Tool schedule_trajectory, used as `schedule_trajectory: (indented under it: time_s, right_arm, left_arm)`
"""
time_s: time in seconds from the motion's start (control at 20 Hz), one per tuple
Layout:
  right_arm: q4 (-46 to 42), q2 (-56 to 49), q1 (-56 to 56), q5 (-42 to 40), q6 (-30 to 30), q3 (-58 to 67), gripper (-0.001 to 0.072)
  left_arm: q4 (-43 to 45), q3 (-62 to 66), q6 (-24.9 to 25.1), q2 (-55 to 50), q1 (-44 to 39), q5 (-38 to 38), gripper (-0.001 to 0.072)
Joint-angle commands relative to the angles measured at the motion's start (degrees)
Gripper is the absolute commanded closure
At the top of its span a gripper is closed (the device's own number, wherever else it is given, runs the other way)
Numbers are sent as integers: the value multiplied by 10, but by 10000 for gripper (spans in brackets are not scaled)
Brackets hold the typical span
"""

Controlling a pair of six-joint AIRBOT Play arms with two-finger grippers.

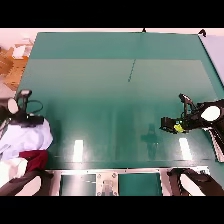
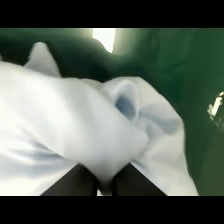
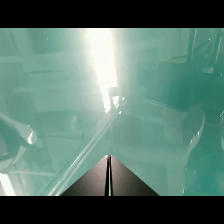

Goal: Fold the shirts.

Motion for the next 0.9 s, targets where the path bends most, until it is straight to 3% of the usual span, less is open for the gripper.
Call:
schedule_trajectory:
  time_s: [0.0, 0.15, 0.35, 0.5, 0.55, 0.6, 0.65, 0.85]
  right_arm:
    - [0, 0, 0, 0, 0, 0, 698]
    - [0, 0, 0, 0, 0, 0, 698]
    - [0, 0, 0, 0, 0, 0, 698]
    - [3, 0, 0, 0, 0, 0, 698]
    - [2, 0, 0, 0, 0, 0, 698]
    - [2, 0, 0, 0, 0, 0, 698]
    - [2, 0, 0, 0, 0, 0, 698]
    - [4, 0, 0, -5, 0, 0, 698]
  left_arm:
    - [-70, 120, 42, 21, -67, -49, 684]
    - [-97, 244, 56, 24, -214, -40, 684]
    - [-110, 284, 31, 0, -400, 75, 683]
    - [-160, 284, 23, -79, -465, 140, 676]
    - [-191, 284, 25, -107, -471, 160, 403]
    - [-222, 285, 25, -131, -471, 168, 19]
    - [-239, 289, 25, -146, -463, 160, -13]
    - [-228, 329, 25, -148, -358, 44, -13]
